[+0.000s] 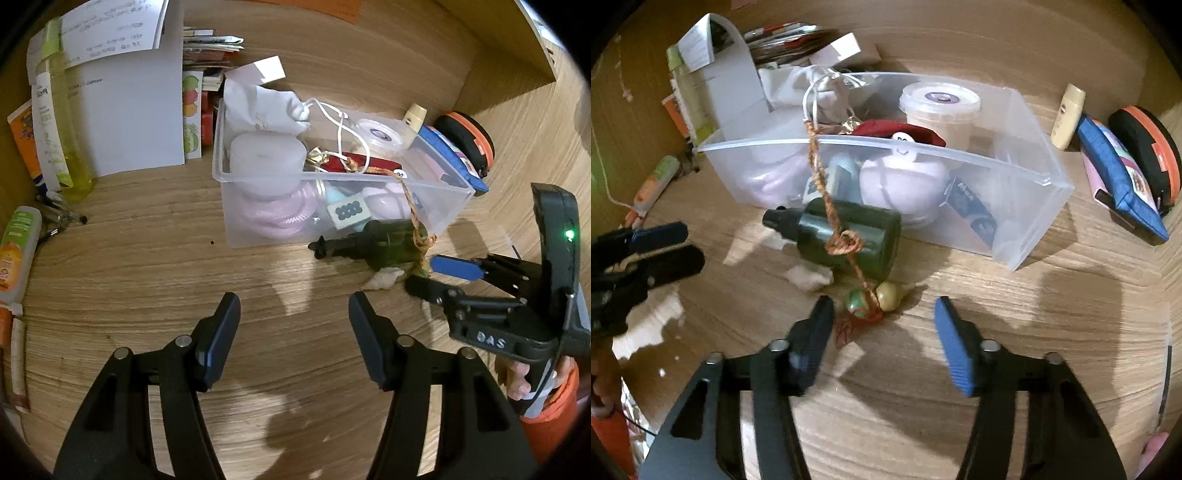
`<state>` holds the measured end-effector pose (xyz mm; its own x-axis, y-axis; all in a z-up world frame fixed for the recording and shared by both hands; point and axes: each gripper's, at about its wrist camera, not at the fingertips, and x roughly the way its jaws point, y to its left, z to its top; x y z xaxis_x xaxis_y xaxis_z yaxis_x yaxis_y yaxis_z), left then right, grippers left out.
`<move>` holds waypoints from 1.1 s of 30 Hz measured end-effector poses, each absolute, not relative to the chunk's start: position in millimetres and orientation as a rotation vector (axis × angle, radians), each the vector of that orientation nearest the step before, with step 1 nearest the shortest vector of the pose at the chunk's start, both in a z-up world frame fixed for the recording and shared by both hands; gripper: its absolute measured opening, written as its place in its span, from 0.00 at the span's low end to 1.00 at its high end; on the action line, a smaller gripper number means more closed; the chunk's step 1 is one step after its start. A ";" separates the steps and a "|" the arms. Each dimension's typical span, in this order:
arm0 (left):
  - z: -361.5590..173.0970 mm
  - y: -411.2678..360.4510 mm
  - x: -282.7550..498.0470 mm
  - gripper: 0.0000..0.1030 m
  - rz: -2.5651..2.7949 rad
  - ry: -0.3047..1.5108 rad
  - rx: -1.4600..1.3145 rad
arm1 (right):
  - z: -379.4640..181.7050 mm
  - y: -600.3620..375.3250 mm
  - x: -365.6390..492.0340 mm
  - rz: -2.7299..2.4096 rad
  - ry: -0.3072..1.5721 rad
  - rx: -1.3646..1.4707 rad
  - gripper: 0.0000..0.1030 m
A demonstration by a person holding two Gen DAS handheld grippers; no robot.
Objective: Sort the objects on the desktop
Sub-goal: 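Grasp the white seashell with left tool while right tool grasps the beaded charm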
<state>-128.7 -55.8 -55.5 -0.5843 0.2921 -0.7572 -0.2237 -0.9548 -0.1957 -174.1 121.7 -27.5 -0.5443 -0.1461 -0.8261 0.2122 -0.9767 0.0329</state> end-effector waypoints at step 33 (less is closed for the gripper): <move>-76.5 43.7 -153.7 0.33 2.480 0.176 -1.308 | -3.1 178.0 -161.1 -2.606 -0.039 1.174 0.28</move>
<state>-153.7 43.7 -76.5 -0.5235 0.2309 -0.8201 -0.3443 -0.9378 -0.0443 -161.1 178.0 -3.1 -0.6293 -0.2657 -0.7304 0.2439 -0.9598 0.1391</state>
